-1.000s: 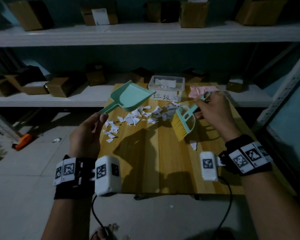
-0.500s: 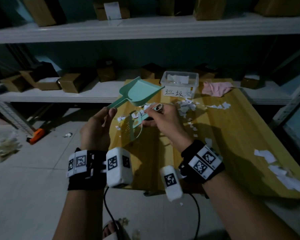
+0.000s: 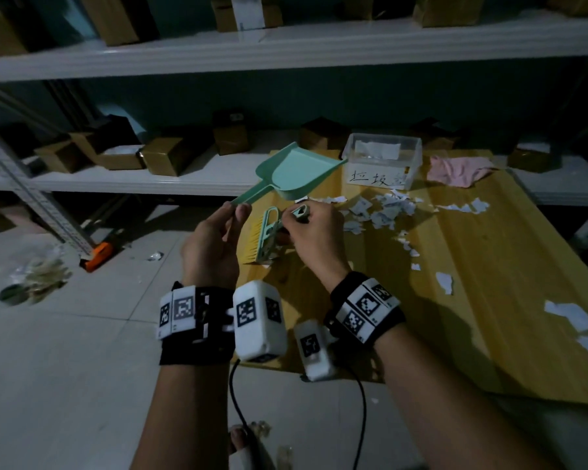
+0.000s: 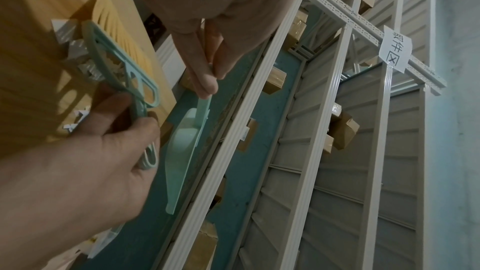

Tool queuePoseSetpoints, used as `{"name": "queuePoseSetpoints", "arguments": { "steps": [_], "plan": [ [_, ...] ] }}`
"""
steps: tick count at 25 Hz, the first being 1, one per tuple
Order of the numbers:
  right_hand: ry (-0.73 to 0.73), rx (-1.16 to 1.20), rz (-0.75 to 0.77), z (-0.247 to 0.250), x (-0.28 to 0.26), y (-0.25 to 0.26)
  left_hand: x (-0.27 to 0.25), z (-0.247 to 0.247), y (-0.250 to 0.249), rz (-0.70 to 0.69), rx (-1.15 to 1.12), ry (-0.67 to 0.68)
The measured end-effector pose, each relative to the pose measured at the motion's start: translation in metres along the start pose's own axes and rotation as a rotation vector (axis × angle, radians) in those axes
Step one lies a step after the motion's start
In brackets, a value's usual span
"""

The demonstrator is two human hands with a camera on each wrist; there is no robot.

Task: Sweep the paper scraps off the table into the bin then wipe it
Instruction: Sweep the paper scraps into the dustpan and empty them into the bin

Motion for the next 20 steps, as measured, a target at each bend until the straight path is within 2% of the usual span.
{"name": "queuePoseSetpoints", "arguments": {
  "steps": [6, 10, 14, 20],
  "plan": [
    [0.003, -0.086, -0.058, 0.014, 0.008, -0.016, 0.005, -0.002, -0.006, -0.048, -0.003, 0.004],
    [-0.008, -0.119, -0.045, 0.038, 0.009, -0.012, 0.004, -0.003, 0.003, 0.01, 0.019, 0.014],
    [-0.011, -0.216, -0.068, 0.072, 0.012, -0.015, 0.004, -0.005, 0.014, 0.043, 0.024, 0.011],
    [0.014, -0.268, -0.195, 0.138, 0.026, -0.026, 0.005, -0.012, 0.035, 0.087, 0.094, 0.032]
  ]
}}
Point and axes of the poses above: each hand's wrist, its own x-axis towards the middle knuckle, its own z-axis out of the back of the hand, y = z × x, the point moved 8 cm from there along x, towards the middle knuckle, and after that the axes turned 8 degrees about -y, right-handed, at the moved point
